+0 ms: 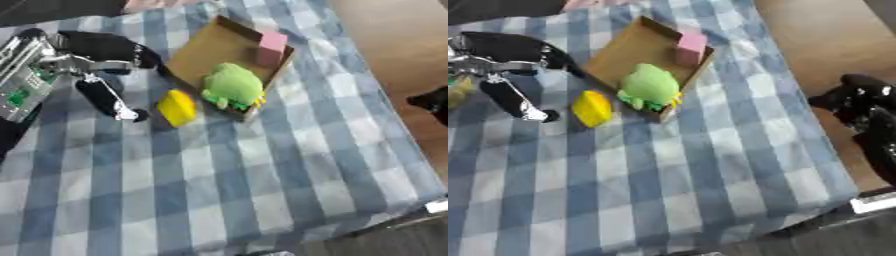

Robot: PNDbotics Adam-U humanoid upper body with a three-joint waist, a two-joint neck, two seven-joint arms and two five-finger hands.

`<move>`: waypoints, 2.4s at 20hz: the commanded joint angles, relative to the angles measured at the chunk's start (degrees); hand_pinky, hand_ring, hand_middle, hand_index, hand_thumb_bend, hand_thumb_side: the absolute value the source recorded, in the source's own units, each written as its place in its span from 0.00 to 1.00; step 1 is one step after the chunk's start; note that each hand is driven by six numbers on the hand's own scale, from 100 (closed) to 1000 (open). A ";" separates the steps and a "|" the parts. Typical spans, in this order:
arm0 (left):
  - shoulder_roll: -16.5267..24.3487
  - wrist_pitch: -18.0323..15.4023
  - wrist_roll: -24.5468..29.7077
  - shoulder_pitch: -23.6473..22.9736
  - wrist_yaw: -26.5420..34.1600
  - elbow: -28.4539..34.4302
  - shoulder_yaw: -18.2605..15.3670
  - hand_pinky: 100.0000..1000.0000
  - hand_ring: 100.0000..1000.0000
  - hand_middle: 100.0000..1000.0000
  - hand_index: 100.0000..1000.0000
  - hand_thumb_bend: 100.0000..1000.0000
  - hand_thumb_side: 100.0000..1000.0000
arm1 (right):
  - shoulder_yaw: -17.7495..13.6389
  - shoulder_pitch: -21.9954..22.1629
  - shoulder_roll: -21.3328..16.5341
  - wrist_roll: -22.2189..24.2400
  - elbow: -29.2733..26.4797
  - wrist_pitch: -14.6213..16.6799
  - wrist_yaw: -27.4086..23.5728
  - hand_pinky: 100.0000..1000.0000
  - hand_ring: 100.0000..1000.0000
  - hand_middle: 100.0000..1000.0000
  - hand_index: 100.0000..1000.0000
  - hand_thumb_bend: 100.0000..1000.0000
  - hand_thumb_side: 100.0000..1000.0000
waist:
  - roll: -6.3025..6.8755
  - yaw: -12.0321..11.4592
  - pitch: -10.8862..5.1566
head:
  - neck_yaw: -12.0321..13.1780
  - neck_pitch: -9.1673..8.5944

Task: Pick up objects on the table and place them in the box.

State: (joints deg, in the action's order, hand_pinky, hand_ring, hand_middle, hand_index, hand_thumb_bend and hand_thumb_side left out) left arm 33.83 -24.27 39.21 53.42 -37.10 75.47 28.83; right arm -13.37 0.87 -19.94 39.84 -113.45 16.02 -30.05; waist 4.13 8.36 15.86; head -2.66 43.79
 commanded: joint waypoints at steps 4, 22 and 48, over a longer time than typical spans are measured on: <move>-0.70 -9.44 8.12 0.59 -2.63 -2.67 1.22 0.93 0.86 0.77 0.90 0.34 0.41 | -0.30 -0.65 -0.49 0.02 -1.15 -0.57 0.57 0.90 0.78 0.70 0.88 0.00 0.47 | -0.14 0.40 -0.61 | 0.16 -0.53; -5.03 -8.06 0.63 1.54 -4.42 -5.38 1.37 0.82 0.66 0.47 0.64 0.05 0.12 | -0.39 -1.12 0.42 0.20 -1.15 -1.69 1.41 0.90 0.78 0.70 0.89 0.00 0.47 | 0.08 0.89 -0.05 | 0.55 -0.76; -8.64 -0.23 -11.66 10.81 -4.35 -0.42 -9.19 0.79 0.58 0.43 0.59 0.00 0.03 | -0.16 -0.04 -0.05 0.60 -1.15 -0.18 0.31 0.90 0.78 0.70 0.89 0.00 0.48 | -0.97 1.07 -0.68 | 1.20 -1.80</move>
State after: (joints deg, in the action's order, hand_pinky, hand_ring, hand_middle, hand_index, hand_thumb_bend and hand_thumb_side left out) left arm 25.62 -24.55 28.72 62.69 -40.25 76.03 20.95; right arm -13.35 1.03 -18.92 40.24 -113.45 15.74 -29.05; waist 3.60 9.42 16.09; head -1.78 42.77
